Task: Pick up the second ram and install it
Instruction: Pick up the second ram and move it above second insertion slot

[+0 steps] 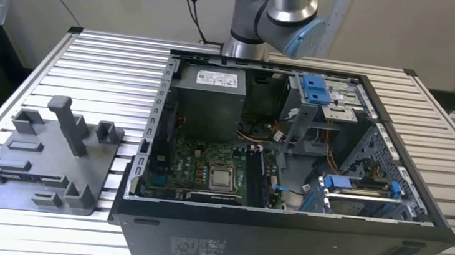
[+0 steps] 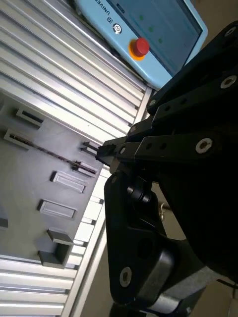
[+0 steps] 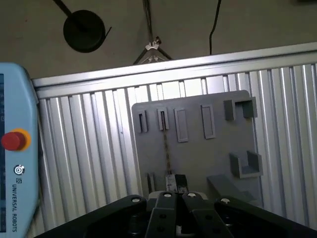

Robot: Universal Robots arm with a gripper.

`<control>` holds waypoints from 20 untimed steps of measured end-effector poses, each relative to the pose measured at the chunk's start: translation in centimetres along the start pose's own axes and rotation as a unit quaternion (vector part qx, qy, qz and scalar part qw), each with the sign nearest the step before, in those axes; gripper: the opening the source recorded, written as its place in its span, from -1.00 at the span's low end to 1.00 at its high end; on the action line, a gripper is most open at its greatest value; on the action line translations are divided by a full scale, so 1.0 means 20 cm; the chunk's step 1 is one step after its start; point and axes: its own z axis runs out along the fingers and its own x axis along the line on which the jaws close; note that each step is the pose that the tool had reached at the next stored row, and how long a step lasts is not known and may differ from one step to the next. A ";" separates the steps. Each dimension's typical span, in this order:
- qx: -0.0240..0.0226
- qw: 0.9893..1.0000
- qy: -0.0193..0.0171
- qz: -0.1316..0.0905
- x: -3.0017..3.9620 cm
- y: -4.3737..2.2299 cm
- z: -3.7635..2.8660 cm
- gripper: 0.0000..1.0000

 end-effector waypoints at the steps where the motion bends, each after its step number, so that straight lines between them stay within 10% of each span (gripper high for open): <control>1: 0.000 1.000 0.000 0.000 0.000 0.000 0.000 -0.79; 9: 0.000 1.000 0.000 0.000 0.000 0.000 0.000 -0.76; 16: 0.000 1.000 0.000 0.000 0.000 0.000 0.000 -0.16; 20: 0.001 1.000 0.000 0.000 0.000 0.000 0.000 -0.16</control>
